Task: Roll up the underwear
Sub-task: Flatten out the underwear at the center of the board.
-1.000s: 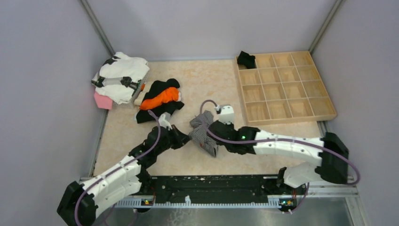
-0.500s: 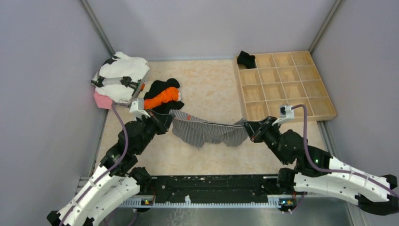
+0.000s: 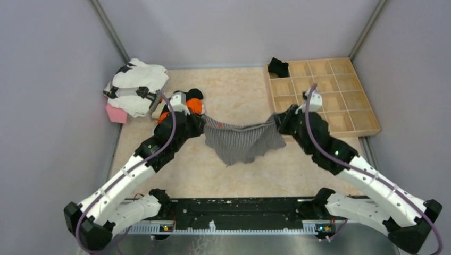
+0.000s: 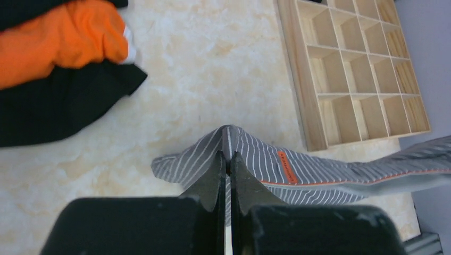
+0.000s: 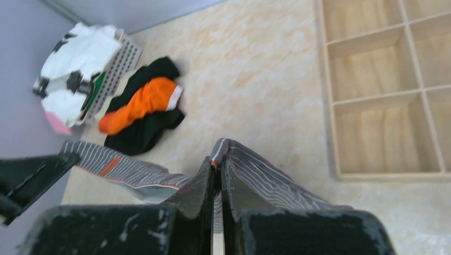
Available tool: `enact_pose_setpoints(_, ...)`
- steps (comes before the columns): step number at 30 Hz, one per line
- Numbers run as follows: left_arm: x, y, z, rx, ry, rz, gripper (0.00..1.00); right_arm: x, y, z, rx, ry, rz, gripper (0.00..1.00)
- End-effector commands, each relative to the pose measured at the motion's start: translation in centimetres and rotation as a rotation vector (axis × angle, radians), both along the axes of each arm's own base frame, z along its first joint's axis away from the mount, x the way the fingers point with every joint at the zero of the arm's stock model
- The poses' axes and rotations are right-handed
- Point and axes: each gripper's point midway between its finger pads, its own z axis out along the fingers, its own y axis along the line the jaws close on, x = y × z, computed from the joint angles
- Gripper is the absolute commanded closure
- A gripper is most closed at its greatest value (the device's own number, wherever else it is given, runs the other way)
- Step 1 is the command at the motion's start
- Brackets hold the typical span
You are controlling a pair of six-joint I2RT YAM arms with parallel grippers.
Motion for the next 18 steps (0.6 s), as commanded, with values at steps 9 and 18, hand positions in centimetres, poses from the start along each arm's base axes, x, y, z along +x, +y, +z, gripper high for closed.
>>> enact_pose_setpoints(9, 5.6, -0.8, 13.3, -0.028, -0.307, 0.0, 1.0, 4.0, 0.8, 10.1, 0.063, -0.177, 0.155, 1.0)
enact_pose_setpoints(18, -0.8, 0.3, -7.6, -0.06, 0.005, -0.059, 1.0, -1.5, 1.6, -9.5, 0.216, 0.165, 0.246, 1.0)
